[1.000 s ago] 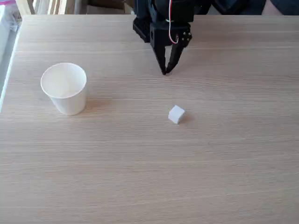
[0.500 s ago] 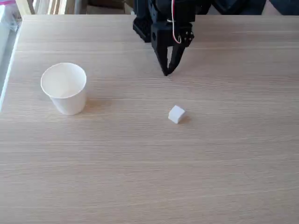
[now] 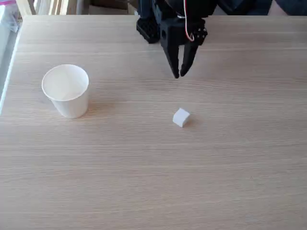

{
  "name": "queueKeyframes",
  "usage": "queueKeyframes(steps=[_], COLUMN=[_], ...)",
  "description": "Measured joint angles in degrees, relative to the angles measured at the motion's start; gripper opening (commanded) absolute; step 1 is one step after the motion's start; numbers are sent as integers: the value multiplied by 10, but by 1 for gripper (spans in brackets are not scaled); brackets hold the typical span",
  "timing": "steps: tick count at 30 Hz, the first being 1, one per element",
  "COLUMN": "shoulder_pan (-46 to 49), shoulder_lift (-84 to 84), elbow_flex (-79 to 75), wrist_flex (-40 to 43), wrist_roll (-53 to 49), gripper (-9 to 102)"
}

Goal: Grasp a block and put it in the bin.

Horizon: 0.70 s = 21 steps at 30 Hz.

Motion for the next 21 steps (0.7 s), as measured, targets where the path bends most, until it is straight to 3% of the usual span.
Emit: queueKeyframes(steps=[10,21], shoulder_pan=[13,25], shoulder_lift=[-108,-224], elbow_flex=[-40,-119], wrist_flex=[-33,-48], wrist_roll=[4,3], gripper=[25,26])
